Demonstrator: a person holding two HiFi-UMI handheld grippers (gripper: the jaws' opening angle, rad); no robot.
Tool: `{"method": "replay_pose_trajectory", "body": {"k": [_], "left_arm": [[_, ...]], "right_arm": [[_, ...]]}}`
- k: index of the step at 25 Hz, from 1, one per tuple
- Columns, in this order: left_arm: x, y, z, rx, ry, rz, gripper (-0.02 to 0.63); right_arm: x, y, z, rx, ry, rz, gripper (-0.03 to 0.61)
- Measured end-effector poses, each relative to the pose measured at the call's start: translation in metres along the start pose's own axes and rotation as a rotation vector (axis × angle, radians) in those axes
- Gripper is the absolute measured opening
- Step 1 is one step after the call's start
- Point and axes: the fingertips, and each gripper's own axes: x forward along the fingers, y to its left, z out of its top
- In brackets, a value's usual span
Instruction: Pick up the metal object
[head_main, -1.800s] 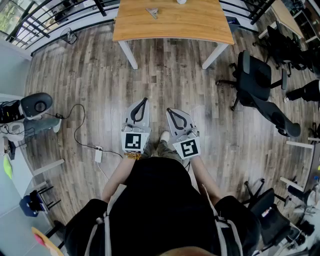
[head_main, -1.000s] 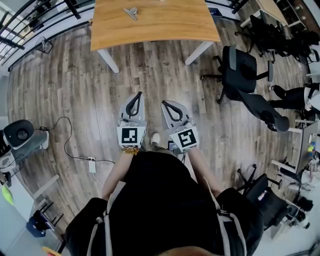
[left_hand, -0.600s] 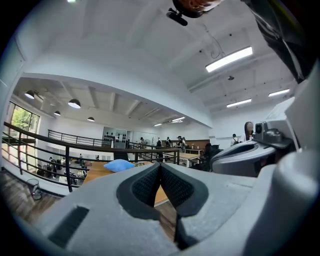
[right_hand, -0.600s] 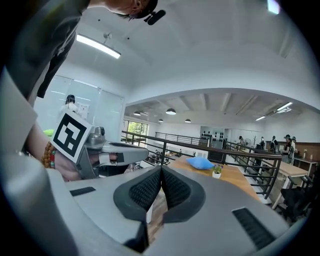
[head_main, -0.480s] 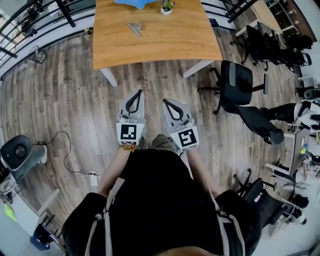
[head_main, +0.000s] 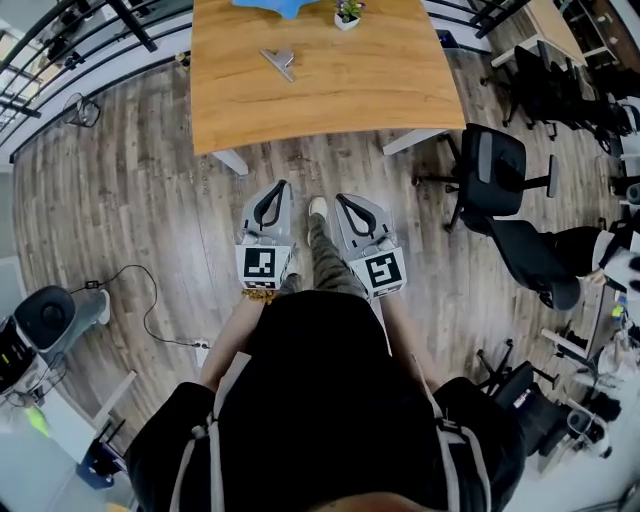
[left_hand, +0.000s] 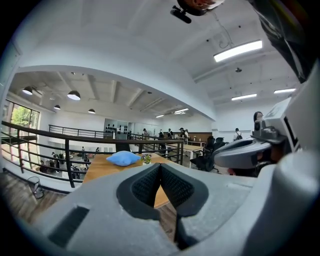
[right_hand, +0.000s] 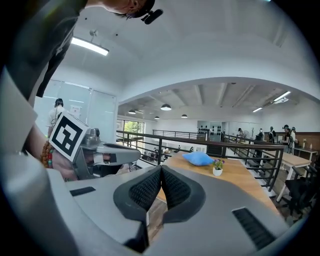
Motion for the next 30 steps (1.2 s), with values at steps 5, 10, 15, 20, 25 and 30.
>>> {"method": "replay_pose_trajectory", "body": {"k": [5, 10, 15, 20, 25, 30], "left_arm": [[0.054, 0.011, 0.010, 0.018, 0.024, 0.014, 0.008], [0.113, 0.012, 0.030, 0.073, 0.032, -0.001, 0.008], [0.160, 0.020, 0.043, 0.031, 0.024, 0.036, 0.008], [0.176, 0.048, 0.039, 0.003, 0.035, 0.110, 0.008], [0.188, 0.099, 0.026, -0.059, 0.055, 0.181, 0.008], [0.219, 0.158, 0.013, -0.109, 0.071, 0.171, 0.008]], "right_arm": [[0.044, -0.050, 0.001, 0.017, -0.016, 0.037, 0.000], [0.080, -0.109, 0.015, 0.038, -0.046, 0.054, 0.000], [0.113, -0.162, 0.011, 0.017, -0.030, 0.093, 0.000], [0.150, -0.199, 0.006, 0.029, 0.005, 0.076, 0.000], [0.191, -0.207, 0.009, -0.009, 0.037, 0.114, 0.000], [0.240, -0.201, 0.031, -0.044, 0.069, 0.124, 0.000]]}}
